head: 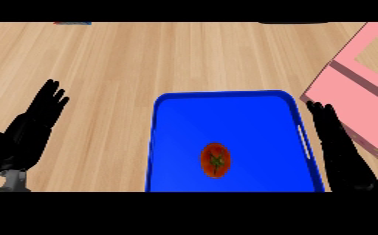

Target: Pick the tomato from the tray and place it in the cardboard box

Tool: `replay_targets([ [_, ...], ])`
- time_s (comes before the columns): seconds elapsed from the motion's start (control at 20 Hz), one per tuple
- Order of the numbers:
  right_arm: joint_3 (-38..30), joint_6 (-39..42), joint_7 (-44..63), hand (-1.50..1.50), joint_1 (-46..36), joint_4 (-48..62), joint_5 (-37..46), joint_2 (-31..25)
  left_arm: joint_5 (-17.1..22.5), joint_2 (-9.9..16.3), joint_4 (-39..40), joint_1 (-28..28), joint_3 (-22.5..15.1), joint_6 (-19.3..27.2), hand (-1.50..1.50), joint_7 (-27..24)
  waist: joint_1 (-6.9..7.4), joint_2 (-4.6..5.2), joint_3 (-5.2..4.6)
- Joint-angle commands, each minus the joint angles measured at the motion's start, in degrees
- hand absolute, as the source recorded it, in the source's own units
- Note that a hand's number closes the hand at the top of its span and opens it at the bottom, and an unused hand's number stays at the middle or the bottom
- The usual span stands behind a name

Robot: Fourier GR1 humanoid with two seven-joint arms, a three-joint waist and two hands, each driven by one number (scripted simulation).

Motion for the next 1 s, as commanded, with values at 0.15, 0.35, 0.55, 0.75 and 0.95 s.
replay_targets([
  [0.15, 1.8, -1.2, 15.2, -1.5, 5.5, -7.8, 21.1, -14.3, -1.2, 0.2, -0.3, -0.3, 0.6, 1.2, 0.0, 0.3, -1.08, -0.04, -0.43],
  [0.35, 2.2, 3.2, 28.3, -1.5, 6.1, -12.1, 30.2, -20.4, 1.2, 2.0, -1.9, -0.6, 1.8, -0.6, 0.0, 3.3, -0.13, 0.09, -0.38],
  [0.55, 7.4, 10.4, 44.2, -1.5, 5.0, -19.1, 38.2, -21.7, 1.6, 2.1, -1.4, -0.9, 2.4, -1.4, 0.0, 3.1, 0.86, 0.3, -0.43],
  [0.75, 14.4, 19.8, 59.3, -1.5, 0.9, -25.4, 42.3, -18.4, -0.8, -0.3, -1.7, 1.4, -0.4, -1.9, 0.0, 0.4, 1.76, 0.46, -0.31],
  [0.95, 21.1, 27.8, 72.4, -1.5, -8.4, -22.5, 40.2, -9.5, 0.0, 0.3, 0.5, -3.1, 1.6, -2.0, 0.0, 2.5, 1.98, 0.68, -0.21],
])
